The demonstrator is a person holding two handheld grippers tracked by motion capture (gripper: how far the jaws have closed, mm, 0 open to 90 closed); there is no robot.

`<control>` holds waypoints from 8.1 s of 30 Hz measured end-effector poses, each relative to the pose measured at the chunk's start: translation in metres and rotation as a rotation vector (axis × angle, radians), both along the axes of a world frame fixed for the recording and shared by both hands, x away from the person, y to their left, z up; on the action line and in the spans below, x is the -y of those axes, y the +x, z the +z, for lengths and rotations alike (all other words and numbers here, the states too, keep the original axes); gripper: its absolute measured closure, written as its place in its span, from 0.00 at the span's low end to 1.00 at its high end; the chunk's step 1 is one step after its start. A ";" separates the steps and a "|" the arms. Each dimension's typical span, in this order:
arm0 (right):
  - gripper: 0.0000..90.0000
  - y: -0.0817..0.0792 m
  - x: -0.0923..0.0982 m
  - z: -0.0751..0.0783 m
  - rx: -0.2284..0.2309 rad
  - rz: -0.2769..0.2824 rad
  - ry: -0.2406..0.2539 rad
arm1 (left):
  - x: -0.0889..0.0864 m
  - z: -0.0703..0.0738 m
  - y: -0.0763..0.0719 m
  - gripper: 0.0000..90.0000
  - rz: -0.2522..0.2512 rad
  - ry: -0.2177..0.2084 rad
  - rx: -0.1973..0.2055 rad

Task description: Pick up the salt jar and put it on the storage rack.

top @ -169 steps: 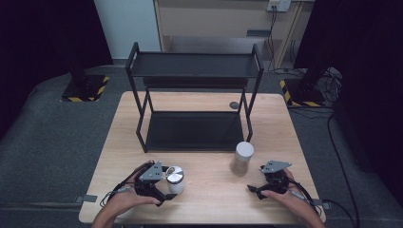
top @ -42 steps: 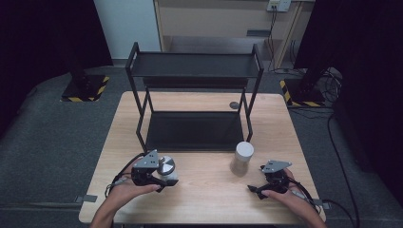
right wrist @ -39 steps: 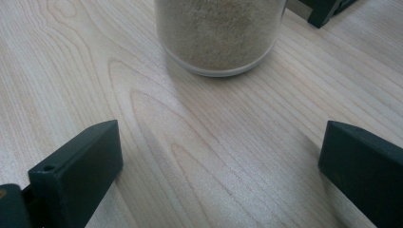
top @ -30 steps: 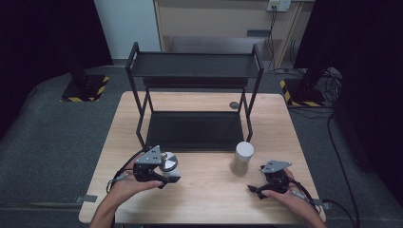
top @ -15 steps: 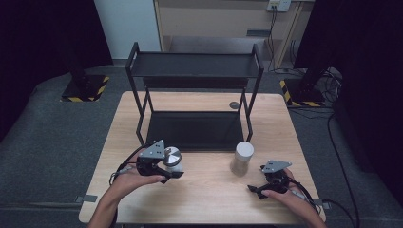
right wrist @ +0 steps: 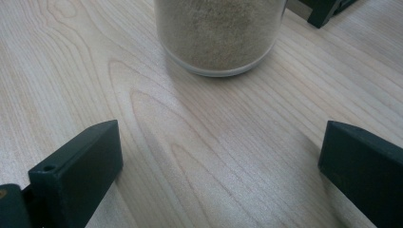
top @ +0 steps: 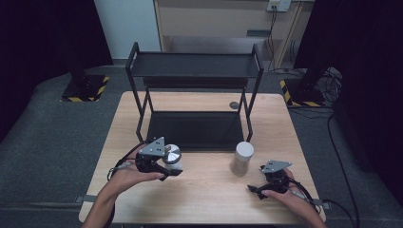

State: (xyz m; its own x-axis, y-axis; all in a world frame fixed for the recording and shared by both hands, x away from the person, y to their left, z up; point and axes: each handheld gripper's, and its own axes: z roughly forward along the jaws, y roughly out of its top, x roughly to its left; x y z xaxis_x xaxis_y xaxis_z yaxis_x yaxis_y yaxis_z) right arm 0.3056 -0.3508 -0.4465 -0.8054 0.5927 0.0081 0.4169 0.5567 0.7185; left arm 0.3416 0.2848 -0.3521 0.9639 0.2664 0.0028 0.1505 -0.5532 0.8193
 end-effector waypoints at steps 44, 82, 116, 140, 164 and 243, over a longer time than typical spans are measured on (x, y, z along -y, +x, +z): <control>0.02 0.001 0.001 0.000 -0.001 0.001 0.004 | 0.009 0.069 0.046 0.33 -0.064 0.056 0.045; 0.02 0.003 0.004 -0.001 -0.008 0.009 0.015 | 0.020 0.193 0.105 0.33 -0.047 0.073 0.111; 0.02 0.005 0.006 -0.001 -0.013 0.012 0.022 | 0.018 0.233 0.129 0.33 0.056 0.062 0.137; 0.02 0.007 0.007 -0.001 -0.017 0.015 0.026 | 0.032 0.236 0.138 0.33 0.212 0.050 0.133; 0.02 0.008 0.008 -0.001 -0.018 0.017 0.028 | 0.049 0.228 0.139 0.33 0.410 0.063 0.130; 0.02 0.009 0.008 -0.001 -0.015 0.021 0.026 | 0.040 0.208 0.142 0.06 0.495 -0.008 0.100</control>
State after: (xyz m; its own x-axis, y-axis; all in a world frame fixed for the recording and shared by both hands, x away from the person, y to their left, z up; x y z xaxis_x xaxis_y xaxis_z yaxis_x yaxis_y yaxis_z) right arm 0.3144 -0.3584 -0.4476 -0.8171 0.5754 0.0355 0.4166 0.5469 0.7262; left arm 0.4831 0.2444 -0.1445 0.7170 0.6919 0.0845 0.3139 -0.4286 0.8472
